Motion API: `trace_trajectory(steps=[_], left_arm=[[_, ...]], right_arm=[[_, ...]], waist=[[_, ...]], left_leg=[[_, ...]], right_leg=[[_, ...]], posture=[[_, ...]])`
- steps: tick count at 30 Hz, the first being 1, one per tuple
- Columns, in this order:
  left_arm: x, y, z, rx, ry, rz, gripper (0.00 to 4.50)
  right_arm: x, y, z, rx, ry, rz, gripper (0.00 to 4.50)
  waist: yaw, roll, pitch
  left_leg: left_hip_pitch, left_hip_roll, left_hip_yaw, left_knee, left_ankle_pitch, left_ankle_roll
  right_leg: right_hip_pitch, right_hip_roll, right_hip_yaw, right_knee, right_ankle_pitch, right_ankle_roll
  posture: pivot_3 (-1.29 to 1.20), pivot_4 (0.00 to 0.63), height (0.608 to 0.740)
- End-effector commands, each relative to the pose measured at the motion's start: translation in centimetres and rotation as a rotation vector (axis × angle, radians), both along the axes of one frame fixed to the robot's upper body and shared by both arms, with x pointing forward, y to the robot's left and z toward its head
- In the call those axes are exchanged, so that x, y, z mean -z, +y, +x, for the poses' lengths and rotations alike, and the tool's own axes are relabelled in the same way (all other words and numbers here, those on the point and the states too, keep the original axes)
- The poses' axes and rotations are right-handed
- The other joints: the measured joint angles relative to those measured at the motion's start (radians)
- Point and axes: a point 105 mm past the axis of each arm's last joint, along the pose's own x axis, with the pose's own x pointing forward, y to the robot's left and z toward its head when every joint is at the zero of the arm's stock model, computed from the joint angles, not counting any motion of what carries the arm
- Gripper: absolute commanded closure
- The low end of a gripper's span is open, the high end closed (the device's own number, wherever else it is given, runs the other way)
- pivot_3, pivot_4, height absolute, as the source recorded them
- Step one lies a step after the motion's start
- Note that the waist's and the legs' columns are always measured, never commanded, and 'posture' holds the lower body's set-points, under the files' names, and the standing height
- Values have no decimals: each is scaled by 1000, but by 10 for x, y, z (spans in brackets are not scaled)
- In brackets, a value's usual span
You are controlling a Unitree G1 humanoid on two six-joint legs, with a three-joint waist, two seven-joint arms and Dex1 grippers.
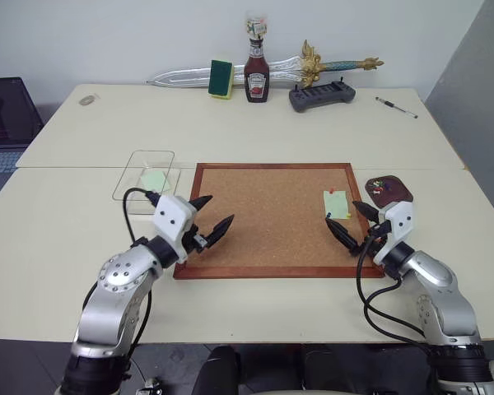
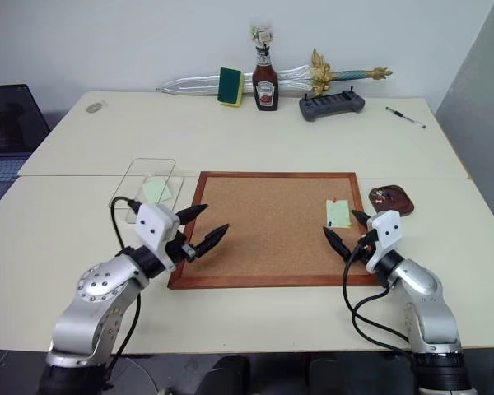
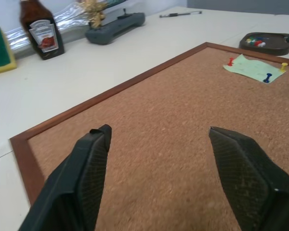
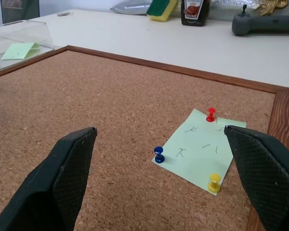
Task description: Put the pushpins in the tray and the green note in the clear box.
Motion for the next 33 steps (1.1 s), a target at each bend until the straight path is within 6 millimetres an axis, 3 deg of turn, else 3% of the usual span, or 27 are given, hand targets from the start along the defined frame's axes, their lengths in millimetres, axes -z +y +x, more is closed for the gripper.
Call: trace_trajectory(steps=[1, 13, 15, 24, 28, 33], left_arm=[[-6, -19, 12, 81, -38, 5, 1979], [6, -64, 40, 206, 14, 50, 4262], [10, -68, 43, 210, 28, 53, 4472], [23, -81, 51, 202, 91, -2, 4472], [41, -81, 46, 223, 161, -20, 4472], [48, -83, 39, 243, 192, -17, 4472]], right_arm=[[-16, 5, -6, -26, -54, -5, 0], [-19, 14, -10, -63, -54, -27, 0], [-18, 16, -8, -59, -48, -28, 0], [-18, 17, 5, -24, -15, -52, 0], [-27, 13, 17, 10, -26, -59, 0], [-32, 9, 35, 39, -3, -89, 0]], waist=[[0, 0, 0], [-2, 0, 0], [-1, 0, 0], [-1, 0, 0], [-2, 0, 0], [-1, 0, 0]], left_leg=[[0, 0, 0, 0, 0, 0], [0, 0, 0, 0, 0, 0], [0, -1, 0, 0, 0, 0], [0, -1, -1, 0, 0, 0], [0, -1, -1, 0, 0, 0], [0, -1, -1, 0, 0, 0]], right_leg=[[0, 0, 0, 0, 0, 0], [0, 0, 0, 0, 0, 0], [0, 0, 0, 0, 0, 0], [0, 0, 0, 0, 0, 0], [-1, 0, 0, 0, 0, 0], [-1, 0, 0, 0, 0, 0]], posture=[[0, 150, 740], [0, 150, 740], [0, 150, 740], [0, 150, 740], [0, 150, 740], [0, 150, 740]])
